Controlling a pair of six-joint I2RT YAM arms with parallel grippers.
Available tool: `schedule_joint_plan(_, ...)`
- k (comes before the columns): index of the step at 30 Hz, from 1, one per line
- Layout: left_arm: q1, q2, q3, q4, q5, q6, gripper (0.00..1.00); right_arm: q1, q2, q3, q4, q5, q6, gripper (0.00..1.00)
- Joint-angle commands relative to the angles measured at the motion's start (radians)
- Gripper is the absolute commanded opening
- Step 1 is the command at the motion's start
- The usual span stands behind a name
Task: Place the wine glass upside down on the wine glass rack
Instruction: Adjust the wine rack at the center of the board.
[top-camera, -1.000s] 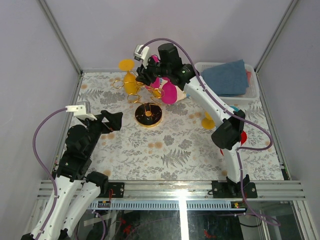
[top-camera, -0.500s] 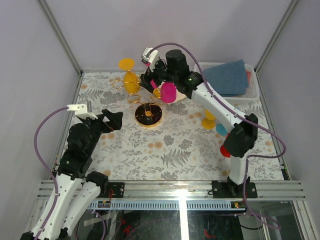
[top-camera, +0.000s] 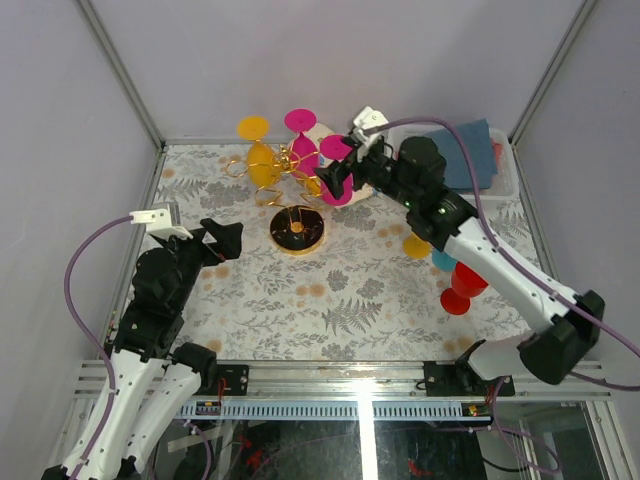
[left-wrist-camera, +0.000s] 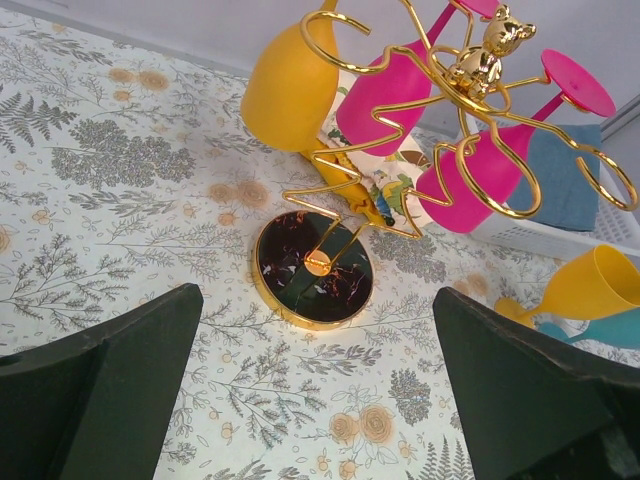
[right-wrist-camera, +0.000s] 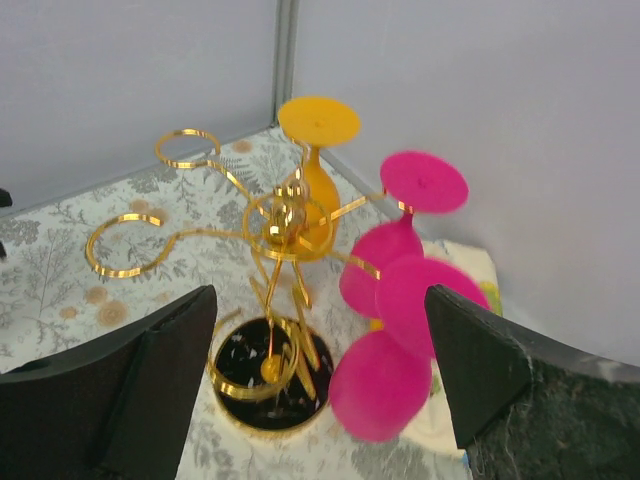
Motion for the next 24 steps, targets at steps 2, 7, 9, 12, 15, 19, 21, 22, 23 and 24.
schedule_joint_plan(2,0.005,-0.002,0.012,0.016,-0.014,-0.011,1.00,-0.004,-0.204,-0.219,0.080,0.184,0.164,0.92)
schedule_joint_plan(7,0.005,-0.001,0.011,0.016,-0.026,-0.014,1.00,-0.004,-0.326,-0.323,-0.109,0.387,0.294,0.92)
schedule_joint_plan(9,0.005,0.001,0.009,0.018,-0.027,-0.016,1.00,-0.004,-0.347,-0.335,-0.217,0.420,0.336,0.92)
schedule_joint_plan(12,0.005,0.007,0.009,0.019,-0.024,-0.015,1.00,-0.004,-0.354,-0.332,-0.374,0.438,0.371,0.92)
schedule_joint_plan(15,0.005,0.019,0.008,0.019,-0.023,-0.014,1.00,-0.004,-0.338,-0.298,-0.529,0.494,0.429,0.94)
schedule_joint_plan(19,0.005,0.037,0.015,0.008,-0.015,-0.017,1.00,-0.004,-0.328,-0.255,-0.702,0.514,0.509,0.96)
schedule_joint_plan(21,0.005,0.040,0.015,0.005,-0.017,-0.017,1.00,-0.005,-0.314,-0.221,-0.769,0.536,0.546,0.99)
schedule_joint_plan(22,0.005,0.038,0.015,0.004,-0.020,-0.017,1.00,-0.004,-0.305,-0.212,-0.794,0.542,0.549,0.99)
schedule_joint_plan(23,0.005,0.037,0.015,0.004,-0.021,-0.017,1.00,-0.004,-0.294,-0.205,-0.812,0.548,0.547,0.99)
schedule_joint_plan(24,0.005,0.035,0.015,0.004,-0.022,-0.017,1.00,-0.004,-0.277,-0.196,-0.824,0.552,0.535,0.99)
